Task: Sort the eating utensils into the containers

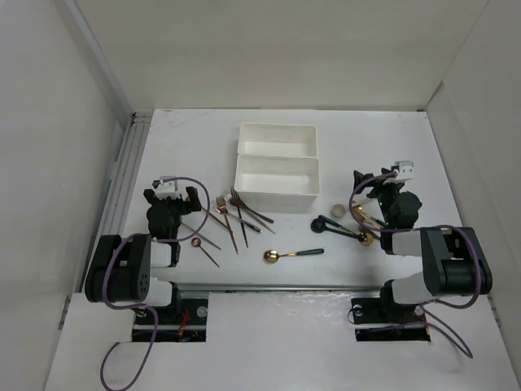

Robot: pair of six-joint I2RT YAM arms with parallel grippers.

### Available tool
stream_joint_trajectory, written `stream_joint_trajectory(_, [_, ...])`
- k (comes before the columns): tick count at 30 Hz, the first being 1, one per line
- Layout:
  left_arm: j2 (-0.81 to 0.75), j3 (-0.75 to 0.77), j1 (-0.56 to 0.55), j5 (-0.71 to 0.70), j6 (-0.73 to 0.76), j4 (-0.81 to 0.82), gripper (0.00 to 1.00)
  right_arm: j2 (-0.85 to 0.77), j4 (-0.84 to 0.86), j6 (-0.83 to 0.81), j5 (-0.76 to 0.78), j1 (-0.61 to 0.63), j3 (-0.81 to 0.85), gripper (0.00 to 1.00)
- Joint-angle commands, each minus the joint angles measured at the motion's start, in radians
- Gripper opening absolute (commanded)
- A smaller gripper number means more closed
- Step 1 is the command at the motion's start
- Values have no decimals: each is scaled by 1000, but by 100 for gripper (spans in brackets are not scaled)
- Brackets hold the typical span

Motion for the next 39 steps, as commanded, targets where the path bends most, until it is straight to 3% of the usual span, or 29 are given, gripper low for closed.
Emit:
stream_joint_trajectory(1, [-24, 29, 6, 10, -8, 195, 100, -37, 15, -9, 4, 10, 63, 100])
stream_joint_trajectory(4, [-24, 29, 6, 10, -8, 195, 100, -168, -492, -29, 77, 49, 261, 100])
stream_joint_trajectory(5, [-24, 29, 6, 10, -8, 195, 100, -185, -669, -44, 95, 64, 401, 100])
stream_joint_trajectory(6, [-24, 29, -8, 10, 27, 195, 100, -219, -720, -131, 96, 81, 457, 100])
stream_joint_trajectory(8, [-91, -16, 5, 182, 65, 253, 100, -251, -809, -258, 118, 148, 621, 100])
stream_joint_trajectory(9, [-154, -16, 24, 278, 102, 214, 100, -251, -958, -335, 119, 171, 693, 100])
stream_joint_trajectory(11, [-413, 114, 33, 447, 224, -260, 100, -221, -1169, -557, 183, 228, 854, 100])
stream_joint_trajectory(12, [-464, 190, 16, 493, 327, -431, 100, -190, -1401, -613, 212, 243, 1016, 100])
stream_joint_trajectory(13, [-494, 328, 4, 519, 492, -580, 100, -114, -1523, -671, 236, 253, 1097, 100])
stream_joint_trajectory(14, [-513, 384, -7, 470, 524, -777, 100, -75, -1638, -672, 273, 253, 1175, 100])
stream_joint_trajectory(15, [-513, 433, -19, 417, 524, -844, 100, -75, -1692, -687, 257, 271, 1212, 100])
stream_joint_trajectory(18, [-466, 585, -19, 216, 485, -1068, 100, -130, -1777, -708, 61, 271, 1184, 100])
stream_joint_trajectory(21, [-362, 706, -19, 132, 371, -1275, 100, -130, -1828, -708, 130, 271, 1058, 97])
stream_joint_trajectory(23, [-325, 733, -19, 144, 329, -1339, 100, -63, -1893, -746, 181, 251, 1018, 75])
stream_joint_trajectory(24, [-324, 733, -19, 168, 308, -1354, 100, -35, -1915, -747, 200, 241, 1006, 55])
stream_joint_trajectory(25, [-324, 720, -19, 181, 288, -1354, 100, -9, -1930, -747, 224, 212, 996, 51])
stream_joint_trajectory(27, [-337, 697, -19, 207, 250, -1354, 100, 53, -1963, -760, 224, 188, 967, 51])
stream_joint_trajectory(32, [-346, 670, -19, 207, 228, -1308, 100, 54, -1974, -826, 134, 179, 877, 71])
stream_joint_trajectory(39, [-364, 638, -19, 205, 156, -1281, 100, 81, -1880, -849, 97, 199, 769, 73])
